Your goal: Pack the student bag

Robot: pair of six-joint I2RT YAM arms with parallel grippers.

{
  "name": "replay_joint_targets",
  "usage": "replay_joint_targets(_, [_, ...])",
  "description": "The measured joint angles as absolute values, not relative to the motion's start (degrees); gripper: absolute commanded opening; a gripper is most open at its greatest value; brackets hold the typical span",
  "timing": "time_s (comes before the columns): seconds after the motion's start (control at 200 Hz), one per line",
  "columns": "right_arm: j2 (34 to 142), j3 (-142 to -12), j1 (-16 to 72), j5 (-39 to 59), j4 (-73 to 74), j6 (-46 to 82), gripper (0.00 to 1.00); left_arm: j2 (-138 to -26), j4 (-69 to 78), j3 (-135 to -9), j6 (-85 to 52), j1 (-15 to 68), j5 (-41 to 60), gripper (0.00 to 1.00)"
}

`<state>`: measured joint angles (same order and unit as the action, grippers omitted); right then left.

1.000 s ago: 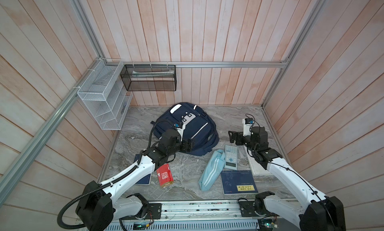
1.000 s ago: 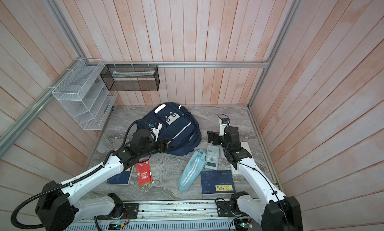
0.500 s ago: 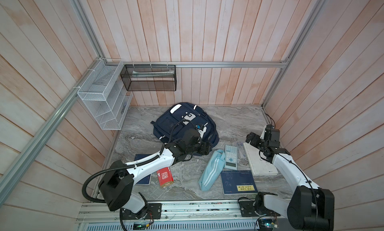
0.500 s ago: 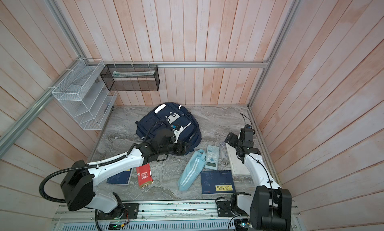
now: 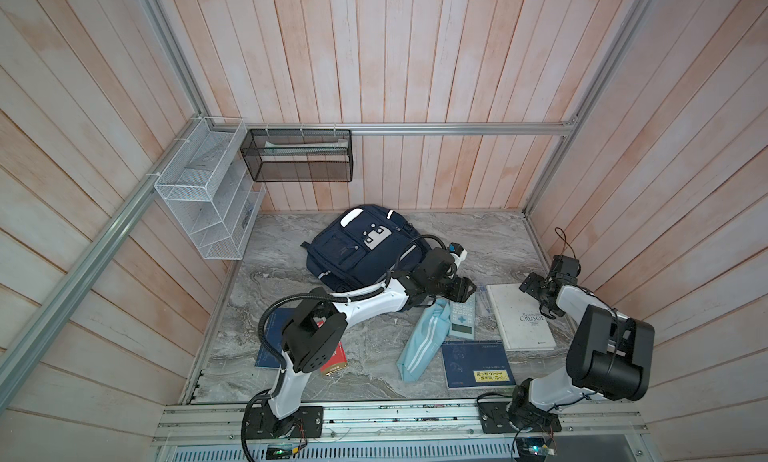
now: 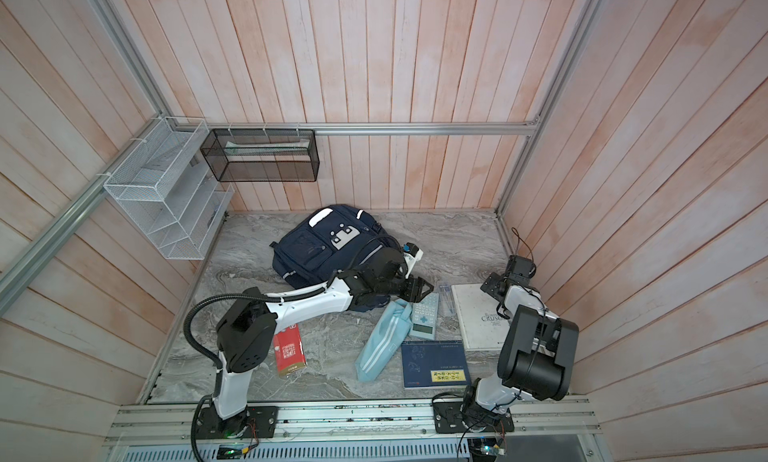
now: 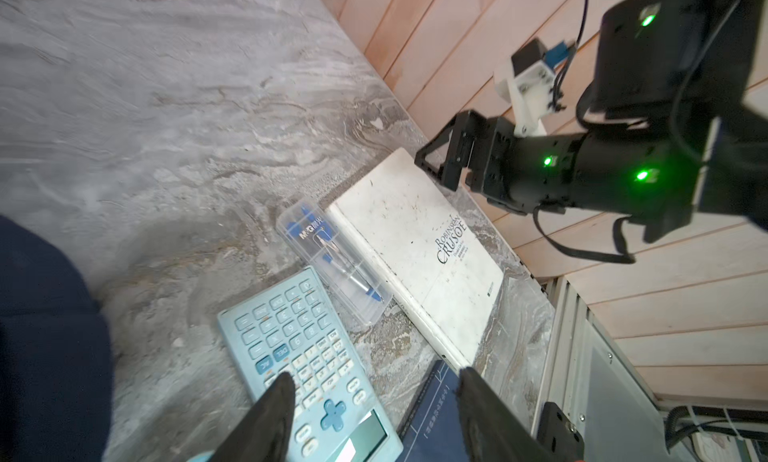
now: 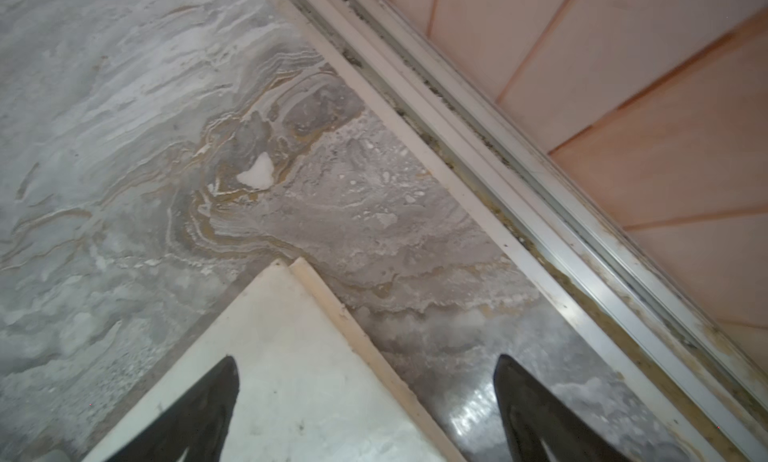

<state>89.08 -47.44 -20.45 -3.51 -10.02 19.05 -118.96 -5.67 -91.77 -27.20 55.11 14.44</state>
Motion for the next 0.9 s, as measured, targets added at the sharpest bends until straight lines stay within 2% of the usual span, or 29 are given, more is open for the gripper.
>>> replay_joint_targets(0.18, [93.56, -47.7, -20.45, 3.01, -10.17, 18.06, 0.91, -127.44, -8.71, -99.66, -27.79, 57.67, 16.29, 0.54])
replay_joint_targets(0.24, [93.84, -48.16, -20.51, 3.49, -10.13, 17.87, 0.85, -129.36, -9.74, -101.65, -27.77, 58.19, 16.78, 0.52])
replay_joint_targets(0.355, [95.2, -49.12, -20.62, 4.05, -8.75, 17.74, 0.64, -132.35, -11.66, -104.95, -27.97, 58.85, 17.61, 0.5])
replay_joint_targets(0.545, [98.37, -51.48, -20.86, 6.31, -6.0, 19.86, 0.55, -135.15, -13.76, -109.78, -28.62, 60.14, 18.41, 0.49])
replay_joint_targets(0.65, [100.09, -53.32, -20.88, 7.42, -5.82, 20.88, 0.56, -137.32, -13.89, -112.53, -29.47, 60.9, 19.44, 0.49])
replay_joint_targets(0.78, [100.12, -53.63, -20.8, 7.57, -6.79, 21.04, 0.69, -140.57, -14.59, -115.28, -30.57, 61.69, 20.47, 0.55])
replay_joint_targets(0.9, [98.65, -53.12, -20.75, 6.7, -8.93, 20.62, 0.75, -143.09, -15.29, -116.42, -31.86, 62.41, 20.75, 0.64])
